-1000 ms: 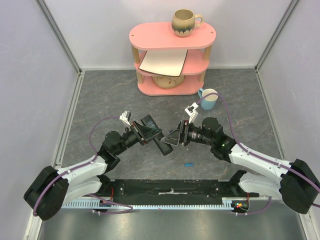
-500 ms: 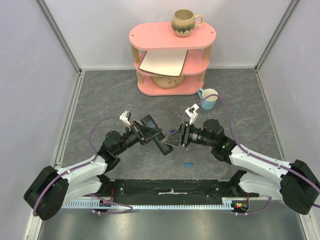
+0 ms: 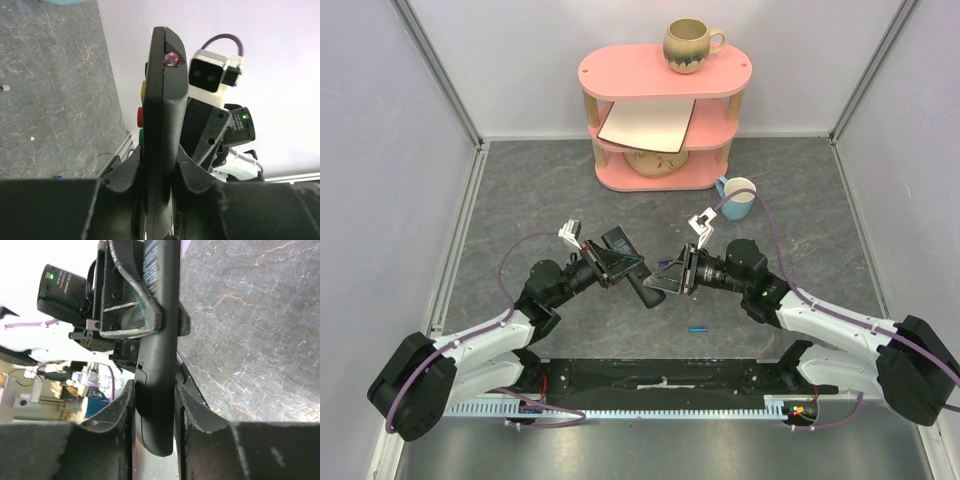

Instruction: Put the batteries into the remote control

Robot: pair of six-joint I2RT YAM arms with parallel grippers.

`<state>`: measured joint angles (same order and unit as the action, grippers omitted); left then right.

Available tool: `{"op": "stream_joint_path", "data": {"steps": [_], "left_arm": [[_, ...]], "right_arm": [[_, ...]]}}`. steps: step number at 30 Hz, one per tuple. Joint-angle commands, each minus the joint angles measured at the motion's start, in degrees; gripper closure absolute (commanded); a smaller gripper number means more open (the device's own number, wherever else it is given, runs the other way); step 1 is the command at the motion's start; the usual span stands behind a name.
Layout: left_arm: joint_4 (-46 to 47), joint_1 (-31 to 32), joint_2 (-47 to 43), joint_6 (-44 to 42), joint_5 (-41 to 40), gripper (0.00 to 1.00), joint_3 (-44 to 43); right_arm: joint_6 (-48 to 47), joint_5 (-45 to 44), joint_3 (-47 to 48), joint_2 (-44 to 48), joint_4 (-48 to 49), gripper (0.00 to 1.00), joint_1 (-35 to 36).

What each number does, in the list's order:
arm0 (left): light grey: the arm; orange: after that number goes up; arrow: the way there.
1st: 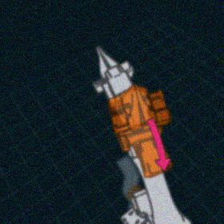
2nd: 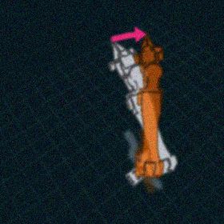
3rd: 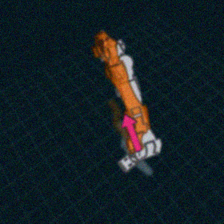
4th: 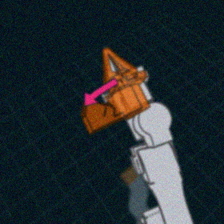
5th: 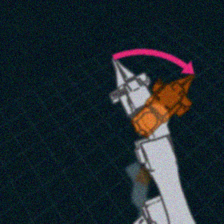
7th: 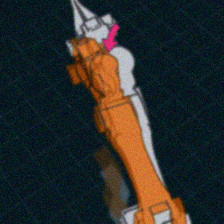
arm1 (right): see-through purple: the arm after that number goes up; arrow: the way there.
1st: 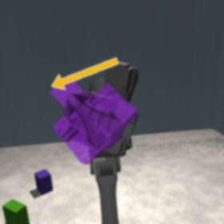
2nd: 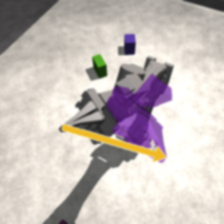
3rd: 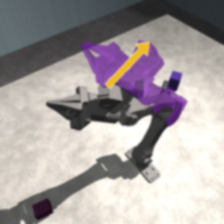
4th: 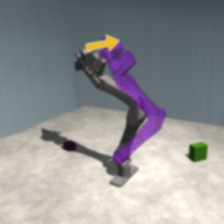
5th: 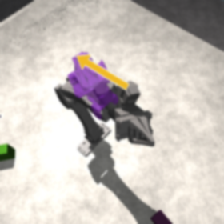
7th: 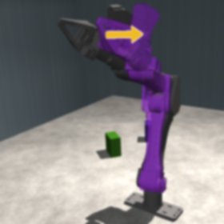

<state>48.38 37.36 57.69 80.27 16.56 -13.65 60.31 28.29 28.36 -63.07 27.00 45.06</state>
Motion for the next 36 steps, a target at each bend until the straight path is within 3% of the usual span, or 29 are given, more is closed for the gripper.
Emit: {"op": "stream_joint_path", "data": {"steps": [1,3,9,10,11,12,15,18,23,27,36], "left_arm": [[7.87,0.08,-1.88,2.00,-0.65,0.98,-3.84],[7.87,0.08,-1.97,2.00,-0.65,0.98,-3.49],[6.90,-0.01,-2.14,1.38,-0.74,0.98,-2.00],[6.82,0.08,-2.14,1.29,-0.82,0.98,-1.73],[6.64,0.08,-2.14,1.12,-0.91,0.98,-1.56],[6.20,0.08,-2.23,1.03,-0.83,0.98,-1.38],[3.23,0.08,-2.41,-0.46,-0.74,0.98,-1.55],[0.59,0.08,-2.85,-1.69,-1.00,0.98,-1.38],[-2.59,0.08,-2.58,-3.01,-1.35,0.98,-1.91],[-8.82,0.08,-1.36,-5.46,-1.09,0.98,-4.80],[-21.30,0.08,-0.04,-8.28,-2.75,0.98,-10.25]], "right_arm": [[-0.64,0.62,-1.90,-2.06,-2.40,0.81,0.38],[0.06,0.71,-2.08,-2.58,-1.96,1.00,0.38],[-0.81,-1.04,-1.21,-0.84,-3.61,1.00,0.38],[-2.20,-1.31,-0.51,-0.39,-6.06,0.98,0.38],[-2.65,-1.66,0.72,-0.13,-7.30,0.86,0.38],[-3.44,-2.18,1.43,0.74,-8.62,0.66,0.38],[-7.48,-5.87,5.55,3.03,-16.61,0.36,0.38],[-12.66,-11.14,10.82,4.88,-25.75,0.20,0.38],[-23.30,-19.91,21.81,4.89,-42.63,0.17,1.87],[-30.94,-27.93,28.49,1.12,-52.03,0.16,8.79],[-33.77,-48.91,37.10,-9.43,-58.37,0.16,24.36]]}}
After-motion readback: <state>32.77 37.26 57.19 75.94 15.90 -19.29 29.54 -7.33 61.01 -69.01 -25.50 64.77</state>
